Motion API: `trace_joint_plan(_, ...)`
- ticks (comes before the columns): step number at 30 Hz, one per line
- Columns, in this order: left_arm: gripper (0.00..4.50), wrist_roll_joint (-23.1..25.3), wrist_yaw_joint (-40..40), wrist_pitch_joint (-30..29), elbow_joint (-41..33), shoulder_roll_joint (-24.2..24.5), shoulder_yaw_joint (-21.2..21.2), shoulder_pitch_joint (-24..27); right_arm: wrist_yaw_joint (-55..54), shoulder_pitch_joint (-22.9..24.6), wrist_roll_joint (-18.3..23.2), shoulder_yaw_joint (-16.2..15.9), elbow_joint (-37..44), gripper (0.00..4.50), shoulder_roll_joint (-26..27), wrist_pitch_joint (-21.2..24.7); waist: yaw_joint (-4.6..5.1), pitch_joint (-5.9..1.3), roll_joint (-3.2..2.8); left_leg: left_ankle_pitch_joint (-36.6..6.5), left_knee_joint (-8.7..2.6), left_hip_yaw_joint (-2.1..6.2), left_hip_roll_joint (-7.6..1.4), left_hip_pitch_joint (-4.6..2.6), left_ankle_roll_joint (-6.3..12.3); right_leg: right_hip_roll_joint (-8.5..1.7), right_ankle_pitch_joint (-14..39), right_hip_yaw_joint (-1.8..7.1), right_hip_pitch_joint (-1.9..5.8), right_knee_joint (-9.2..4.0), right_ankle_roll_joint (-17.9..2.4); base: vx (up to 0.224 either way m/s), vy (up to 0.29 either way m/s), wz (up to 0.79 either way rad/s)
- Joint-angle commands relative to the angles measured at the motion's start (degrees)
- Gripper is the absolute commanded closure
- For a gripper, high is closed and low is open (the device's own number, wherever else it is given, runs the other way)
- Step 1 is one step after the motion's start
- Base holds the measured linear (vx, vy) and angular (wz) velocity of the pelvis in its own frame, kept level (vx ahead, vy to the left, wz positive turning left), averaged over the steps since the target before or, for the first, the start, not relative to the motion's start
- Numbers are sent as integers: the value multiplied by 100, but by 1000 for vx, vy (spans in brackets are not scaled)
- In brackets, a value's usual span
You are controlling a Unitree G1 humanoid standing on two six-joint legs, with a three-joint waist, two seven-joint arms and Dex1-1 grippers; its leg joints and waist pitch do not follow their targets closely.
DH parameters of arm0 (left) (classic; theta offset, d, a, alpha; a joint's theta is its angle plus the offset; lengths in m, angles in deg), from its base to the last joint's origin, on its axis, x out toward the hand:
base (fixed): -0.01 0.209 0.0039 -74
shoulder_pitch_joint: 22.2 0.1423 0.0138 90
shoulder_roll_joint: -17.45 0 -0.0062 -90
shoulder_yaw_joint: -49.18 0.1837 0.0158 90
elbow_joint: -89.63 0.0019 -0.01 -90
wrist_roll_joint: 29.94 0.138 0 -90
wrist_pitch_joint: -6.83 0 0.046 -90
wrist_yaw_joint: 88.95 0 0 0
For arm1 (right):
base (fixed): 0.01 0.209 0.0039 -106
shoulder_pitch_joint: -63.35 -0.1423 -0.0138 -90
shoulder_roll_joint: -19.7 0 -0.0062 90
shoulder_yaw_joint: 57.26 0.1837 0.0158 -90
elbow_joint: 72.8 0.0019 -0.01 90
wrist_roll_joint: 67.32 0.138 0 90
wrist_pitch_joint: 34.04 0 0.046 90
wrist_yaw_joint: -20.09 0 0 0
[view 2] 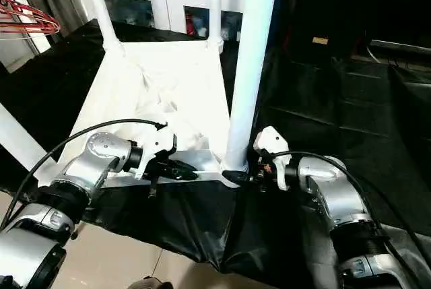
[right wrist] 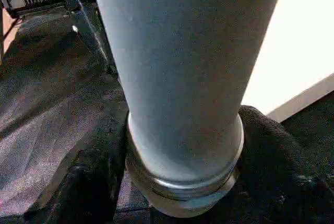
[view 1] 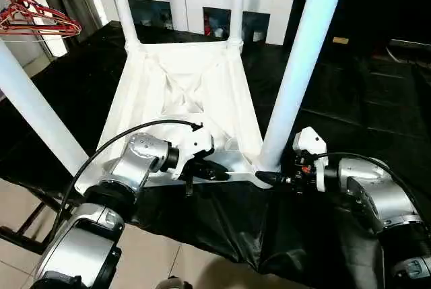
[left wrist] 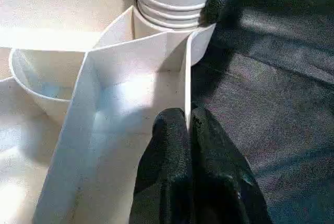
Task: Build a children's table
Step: Rotate leg to tighten
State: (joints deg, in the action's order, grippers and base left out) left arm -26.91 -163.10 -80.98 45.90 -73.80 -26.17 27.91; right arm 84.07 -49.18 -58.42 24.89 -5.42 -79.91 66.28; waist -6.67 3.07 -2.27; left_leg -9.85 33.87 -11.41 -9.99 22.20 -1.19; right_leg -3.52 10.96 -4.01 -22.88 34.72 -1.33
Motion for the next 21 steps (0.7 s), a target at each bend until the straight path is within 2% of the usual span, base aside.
trace_joint_plan(1, 450, -122, 91, 27, -237, -103, 3, -20, 148, 94, 61, -205, 195, 177, 78, 60, -4, -415, 92, -805, -309, 175, -385, -115, 535, -564, 791, 287, 299, -395, -1282, 0, 0, 0)
trace_joint_plan(6, 450, 64, 891, 3, -15, -309, -73, -119, -472, 108, -92, -125, 81, 178, 340, 35, 9, -391, 93, -936, -321, 179, -387, -131, 454, -560, 1035, 289, 268, -430, -1239, 0, 0, 0)
trace_joint_plan(9, 450, 185, 1579, -112, 180, -583, -121, -252, -1516, -53, -390, 26, -408, 178, 715, -78, 83, -357, 110, -1273, -349, 195, -352, -155, 213, -576, 1853, 284, 250, -524, -1055, 0, 0, 0)
trace_joint_plan(10, 450, 197, 1711, -160, 219, -670, -127, -284, -1778, -83, -439, 65, -498, 178, 826, -94, 83, -357, 110, -1273, -349, 195, -352, -155, 213, -576, 1853, 284, 250, -524, -1055, 0, 0, 0)
trace_joint_plan(11, 450, 219, 1897, -208, 266, -783, -132, -328, -2110, -124, -479, 121, -597, 178, 978, -66, 105, -356, 107, -1358, -367, 218, -352, -164, 145, -586, 2048, 286, 261, -542, -969, 0, 0, 0)
trace_joint_plan(13, 450, 232, 2081, -253, 308, -893, -147, -372, -2372, -154, -504, 164, -662, 178, 1112, -24, 154, -342, 115, -1426, -378, 212, -346, -163, 142, -565, 2059, 291, 245, -556, -947, 0, 0, 0)
trace_joint_plan(14, 450, 254, 2532, -350, 418, -1169, -189, -488, -3046, -247, -596, 252, -841, 178, 1433, 3, 184, -348, 120, -1436, -369, 207, -333, -174, 140, -564, 2056, 297, 237, -559, -952, 0, 0, 0)
trace_joint_plan(15, 450, 254, 2532, -350, 418, -1169, -189, -488, -3046, -247, -596, 252, -841, 178, 1433, 3, 185, -350, 111, -1412, -369, 213, -333, -167, 130, -573, 2048, 299, 244, -552, -961, 0, 0, 0)
trace_joint_plan(18, 450, 306, 2956, -422, 541, -1507, -151, -598, -4220, -463, -793, 431, -1234, 178, 1893, -2, 201, -358, 106, -1338, -370, 208, -333, -162, 140, -569, 1880, 310, 233, -548, -987, 0, 0, 0)
trace_joint_plan(21, 450, 331, 2998, -391, 558, -1608, -121, -612, -4463, -557, -790, 505, -1403, 178, 2053, -82, 209, -375, 96, -1264, -361, 202, -322, -154, 176, -572, 1684, 317, 247, -532, -1001, 0, 0, 0)
